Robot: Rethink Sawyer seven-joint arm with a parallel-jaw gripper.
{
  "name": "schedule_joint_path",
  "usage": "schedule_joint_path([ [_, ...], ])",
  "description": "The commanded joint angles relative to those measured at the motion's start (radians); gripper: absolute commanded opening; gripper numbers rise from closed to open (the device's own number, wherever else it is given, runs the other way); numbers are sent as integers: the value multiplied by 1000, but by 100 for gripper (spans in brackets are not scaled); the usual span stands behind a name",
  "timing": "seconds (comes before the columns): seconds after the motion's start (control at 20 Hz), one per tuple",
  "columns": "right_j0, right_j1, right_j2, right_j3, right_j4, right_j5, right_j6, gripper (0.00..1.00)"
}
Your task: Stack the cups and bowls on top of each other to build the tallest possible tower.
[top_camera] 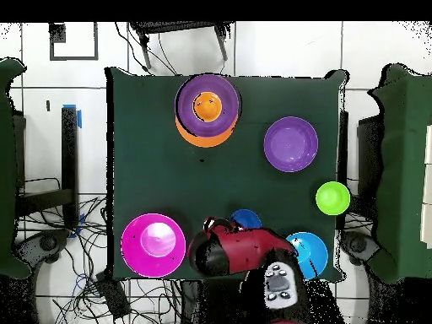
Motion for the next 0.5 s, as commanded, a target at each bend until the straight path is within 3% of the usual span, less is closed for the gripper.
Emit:
schedule_joint_path([
  [0.05, 177, -185, -87, -158, 41, 113, 93, 0],
  [0.3, 240, -238, -110, -241, 53, 226, 48, 0],
  [0.5, 348, -199, -202, -364, 11, 174, 106, 0],
])
